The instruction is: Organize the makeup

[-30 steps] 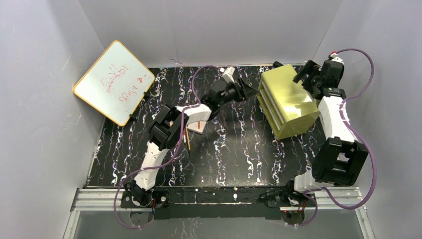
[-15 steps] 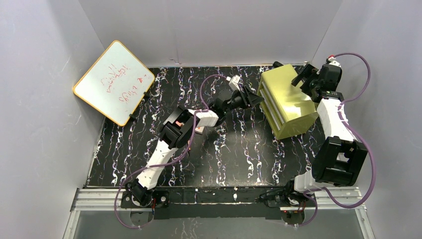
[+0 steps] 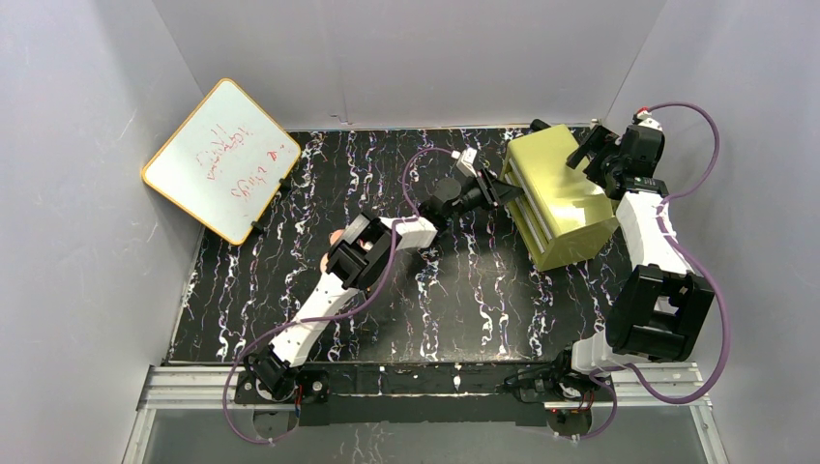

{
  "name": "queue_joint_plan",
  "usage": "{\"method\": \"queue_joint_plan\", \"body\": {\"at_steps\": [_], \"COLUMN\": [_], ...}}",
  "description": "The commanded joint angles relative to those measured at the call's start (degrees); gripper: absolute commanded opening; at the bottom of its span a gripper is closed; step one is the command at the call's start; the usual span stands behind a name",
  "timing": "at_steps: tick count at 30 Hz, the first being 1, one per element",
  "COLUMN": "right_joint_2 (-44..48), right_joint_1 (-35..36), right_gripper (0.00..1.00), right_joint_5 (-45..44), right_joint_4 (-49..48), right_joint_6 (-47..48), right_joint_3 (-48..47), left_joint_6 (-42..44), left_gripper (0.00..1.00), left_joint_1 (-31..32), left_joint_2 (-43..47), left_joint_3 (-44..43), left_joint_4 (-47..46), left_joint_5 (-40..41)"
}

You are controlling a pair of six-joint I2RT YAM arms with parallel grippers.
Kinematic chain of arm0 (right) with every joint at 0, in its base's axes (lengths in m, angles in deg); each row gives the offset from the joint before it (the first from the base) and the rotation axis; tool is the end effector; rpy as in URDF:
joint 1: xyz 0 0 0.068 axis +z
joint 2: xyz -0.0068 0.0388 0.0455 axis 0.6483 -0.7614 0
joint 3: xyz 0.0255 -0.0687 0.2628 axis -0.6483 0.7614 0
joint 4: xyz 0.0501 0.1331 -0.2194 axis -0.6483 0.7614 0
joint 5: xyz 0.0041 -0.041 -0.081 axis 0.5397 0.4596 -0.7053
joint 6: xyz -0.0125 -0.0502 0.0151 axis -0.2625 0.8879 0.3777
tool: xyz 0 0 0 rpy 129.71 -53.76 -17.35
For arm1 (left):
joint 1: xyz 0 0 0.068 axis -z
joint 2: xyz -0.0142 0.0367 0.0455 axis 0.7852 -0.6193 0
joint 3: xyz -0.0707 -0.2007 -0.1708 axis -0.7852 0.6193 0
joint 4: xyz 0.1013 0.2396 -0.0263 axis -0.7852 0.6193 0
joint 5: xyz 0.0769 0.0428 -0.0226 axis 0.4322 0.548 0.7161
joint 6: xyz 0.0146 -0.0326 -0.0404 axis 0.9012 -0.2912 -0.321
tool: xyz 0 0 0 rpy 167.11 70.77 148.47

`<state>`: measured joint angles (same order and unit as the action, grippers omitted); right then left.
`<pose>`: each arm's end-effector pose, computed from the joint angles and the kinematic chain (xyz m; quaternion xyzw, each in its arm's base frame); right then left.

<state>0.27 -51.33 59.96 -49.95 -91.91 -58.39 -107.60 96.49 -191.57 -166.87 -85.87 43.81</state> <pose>0.3380 -0.0637 0.3199 0.2318 0.8168 0.0674 0.5239 0.3977 -0.4105 0.1430 0.0402 0.6006 -0.6951 0.3930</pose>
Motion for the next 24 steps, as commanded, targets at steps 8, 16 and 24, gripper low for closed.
{"method": "queue_joint_plan", "body": {"at_steps": [8,16,24], "right_joint_2": [1.2,1.3,1.4], "right_joint_1": [-0.4,-0.4,-0.4], "right_gripper": [1.0,1.0,1.0], "right_joint_5": [1.0,1.0,1.0], "right_joint_4": [-1.1,-1.1,-1.2], "right_joint_6": [1.6,1.6,1.9], "right_joint_3": [-0.8,-0.5,-0.4], "left_joint_6": [-2.4,-1.8,-3.1], "left_gripper": [0.28,0.27,0.27], "left_joint_1": [0.6,0.5,0.3], "left_joint_2": [-0.4,4.0,5.3], "left_joint_3": [-4.8,2.4,4.1], "left_joint_4": [-5.8,-8.9,-11.9], "left_joint_5": [1.1,0.3,0.1]}}
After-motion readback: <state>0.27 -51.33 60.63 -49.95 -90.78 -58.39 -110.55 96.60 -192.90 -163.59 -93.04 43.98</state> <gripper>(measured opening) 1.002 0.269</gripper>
